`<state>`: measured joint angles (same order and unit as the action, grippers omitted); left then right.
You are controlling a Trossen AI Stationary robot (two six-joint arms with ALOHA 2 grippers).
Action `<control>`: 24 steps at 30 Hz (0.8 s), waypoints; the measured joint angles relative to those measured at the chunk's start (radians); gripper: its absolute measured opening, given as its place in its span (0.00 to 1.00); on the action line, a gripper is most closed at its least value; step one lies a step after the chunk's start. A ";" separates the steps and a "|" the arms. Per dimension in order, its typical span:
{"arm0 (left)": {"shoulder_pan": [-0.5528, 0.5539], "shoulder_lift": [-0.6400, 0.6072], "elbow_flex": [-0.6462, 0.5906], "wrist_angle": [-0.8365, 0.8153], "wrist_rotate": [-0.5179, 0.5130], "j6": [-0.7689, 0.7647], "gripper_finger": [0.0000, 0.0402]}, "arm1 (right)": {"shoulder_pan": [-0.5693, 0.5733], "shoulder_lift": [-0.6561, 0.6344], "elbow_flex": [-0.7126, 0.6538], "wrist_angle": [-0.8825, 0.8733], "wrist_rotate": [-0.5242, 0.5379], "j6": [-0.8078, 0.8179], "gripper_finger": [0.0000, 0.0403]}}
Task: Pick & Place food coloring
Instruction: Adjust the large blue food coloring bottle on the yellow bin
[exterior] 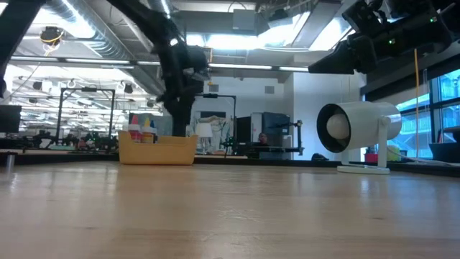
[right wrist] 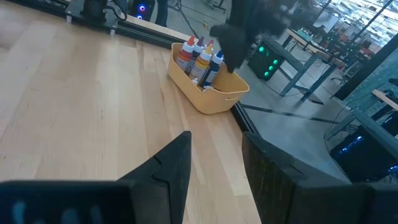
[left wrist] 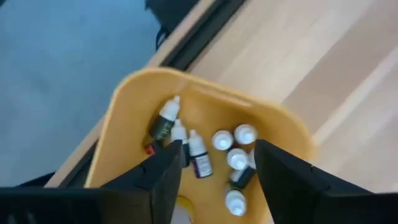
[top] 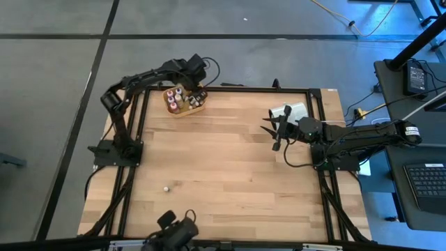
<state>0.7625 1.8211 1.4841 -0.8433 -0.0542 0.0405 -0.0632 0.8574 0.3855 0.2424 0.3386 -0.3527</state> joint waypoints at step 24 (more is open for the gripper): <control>0.001 0.112 0.000 -0.125 -0.217 0.009 0.49 | 0.000 0.000 0.000 0.000 0.000 0.001 0.36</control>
<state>0.7639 1.9327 1.4837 -0.9681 -0.2712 0.0494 -0.0632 0.8571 0.3855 0.2424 0.3386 -0.3518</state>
